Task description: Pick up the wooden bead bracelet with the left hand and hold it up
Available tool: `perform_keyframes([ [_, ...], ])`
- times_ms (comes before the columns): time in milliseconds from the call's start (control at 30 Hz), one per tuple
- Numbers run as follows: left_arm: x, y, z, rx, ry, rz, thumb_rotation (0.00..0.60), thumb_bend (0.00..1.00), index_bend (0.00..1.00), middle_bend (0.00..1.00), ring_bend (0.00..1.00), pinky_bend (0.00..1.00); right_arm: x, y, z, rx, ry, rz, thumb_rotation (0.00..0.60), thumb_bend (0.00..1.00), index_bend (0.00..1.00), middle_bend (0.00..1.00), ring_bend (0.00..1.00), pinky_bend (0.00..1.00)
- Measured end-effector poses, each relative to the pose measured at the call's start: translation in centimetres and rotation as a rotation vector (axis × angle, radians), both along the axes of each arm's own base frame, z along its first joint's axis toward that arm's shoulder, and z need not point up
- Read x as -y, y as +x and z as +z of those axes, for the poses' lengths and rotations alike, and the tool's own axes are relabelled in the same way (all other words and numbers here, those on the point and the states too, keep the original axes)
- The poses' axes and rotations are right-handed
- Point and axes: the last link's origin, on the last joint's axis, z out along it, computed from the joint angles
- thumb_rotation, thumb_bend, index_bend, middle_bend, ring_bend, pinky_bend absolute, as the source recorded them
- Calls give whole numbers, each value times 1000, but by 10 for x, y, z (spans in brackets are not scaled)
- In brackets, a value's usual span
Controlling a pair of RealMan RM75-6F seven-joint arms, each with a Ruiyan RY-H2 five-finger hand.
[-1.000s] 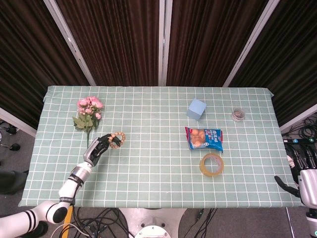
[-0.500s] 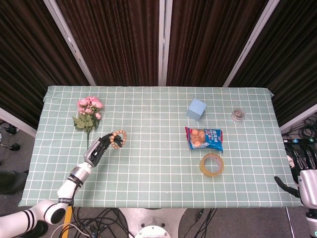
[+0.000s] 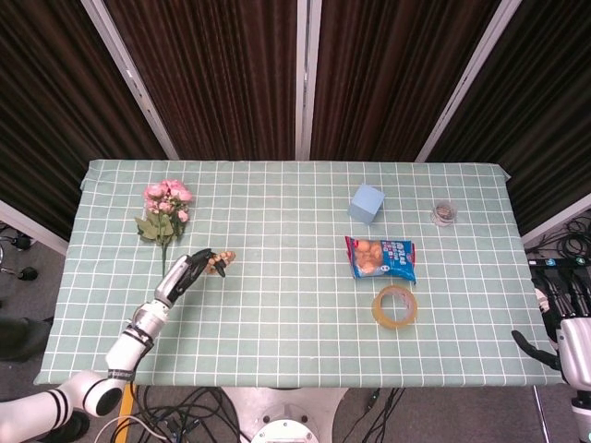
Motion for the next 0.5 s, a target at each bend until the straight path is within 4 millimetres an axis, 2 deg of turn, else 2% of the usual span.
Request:
perform_keyframes([
  [100, 0, -2, -2, -166, 78, -74, 183, 319, 322, 402, 230, 70, -1, -3, 0, 6, 0, -4, 600, 57, 88, 219, 55, 0],
  [167, 0, -2, -4, -275, 126, -123, 201, 256, 289, 361, 187, 70, -1, -4, -1, 8, 0, -9, 600, 57, 88, 219, 55, 0],
  [333, 1, 4, -6, -584, 278, -272, 207, 89, 255, 316, 157, 72, 2, -6, -3, 5, 11, -17, 600, 57, 88, 217, 55, 0],
  [400, 2, 8, -4, -696, 353, -329, 230, 60, 255, 316, 157, 84, 3, -7, -5, 3, 21, -21, 600, 57, 88, 209, 45, 0],
  [433, 3, 10, -2, -734, 387, -350, 259, 58, 258, 318, 167, 102, 3, -7, -5, 2, 27, -24, 600, 57, 88, 203, 38, 0],
  [500, 3, 15, 5, -792, 466, -379, 397, 59, 271, 331, 227, 173, 5, -8, -7, -3, 42, -30, 600, 57, 88, 192, 30, 0],
])
